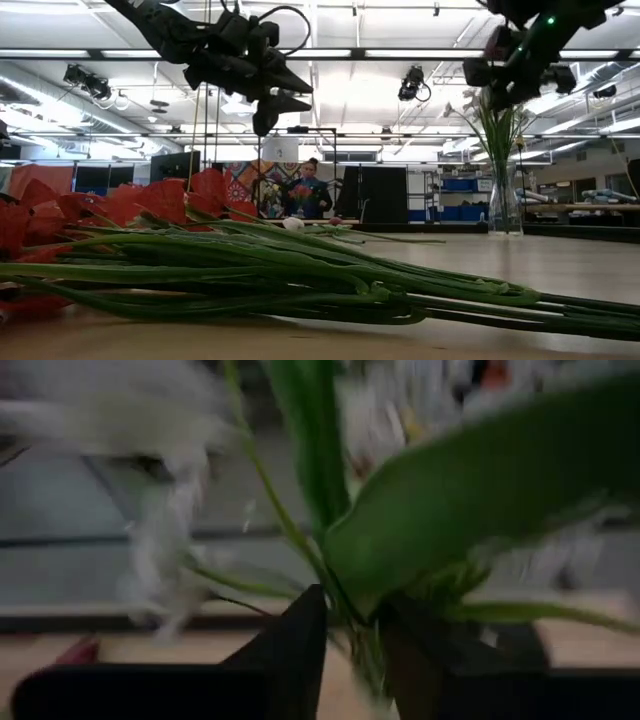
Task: Sort flowers into vase by color
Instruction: Put the bottom dark red flower into the transparent vase, then put the dark red flower into the transparent vase
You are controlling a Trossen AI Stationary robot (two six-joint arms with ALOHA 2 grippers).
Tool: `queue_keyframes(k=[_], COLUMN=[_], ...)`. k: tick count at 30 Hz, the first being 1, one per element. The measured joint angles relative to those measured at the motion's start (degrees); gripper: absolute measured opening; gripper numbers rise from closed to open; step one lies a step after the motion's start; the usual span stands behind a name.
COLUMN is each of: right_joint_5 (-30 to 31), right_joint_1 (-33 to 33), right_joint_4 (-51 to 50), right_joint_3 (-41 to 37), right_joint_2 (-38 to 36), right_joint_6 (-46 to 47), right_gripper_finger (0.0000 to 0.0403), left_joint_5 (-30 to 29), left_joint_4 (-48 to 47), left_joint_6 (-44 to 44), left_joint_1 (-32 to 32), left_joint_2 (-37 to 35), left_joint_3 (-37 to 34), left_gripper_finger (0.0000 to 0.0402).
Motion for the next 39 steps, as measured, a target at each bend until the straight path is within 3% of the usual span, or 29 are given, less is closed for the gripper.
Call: queue_keyframes(k=[10,14,18,24,31,39], right_joint_5=[-28.8,-37.6,-44.3,-53.7,-55.1,-54.4], right_joint_1=[-5.7,-6.6,-6.0,-2.7,2.7,10.6], right_joint_4=[-27.2,-38.2,-42.2,-33.3,-16.0,2.8], right_joint_3=[7.9,11.9,15.9,16.8,13.7,11.6], right_joint_2=[-0.1,-0.1,-0.1,-0.1,2.3,10.3], right_joint_6=[21.5,23.1,21.8,17.6,17.4,11.4], right_gripper_finger=[0.0152,0.0153,0.0153,0.0153,0.0153,0.0151], left_joint_5=[-0.5,-1.3,-3.3,-9.3,-10.5,-10.5], left_joint_4=[-3.7,-4.7,-5.6,-9.6,-14.4,-17.1], left_joint_6=[-1.0,-0.7,0.2,0.6,0.5,0.4], left_joint_1=[-0.2,-1.3,-2.9,-4.8,-5.3,-5.8], left_joint_2=[0.0,0.0,0.0,0.0,0.0,0.0], left_joint_3=[0.0,0.0,0.0,0.0,0.0,0.0], left_gripper_finger=[0.0156,0.0156,0.0156,0.0156,0.0156,0.0156])
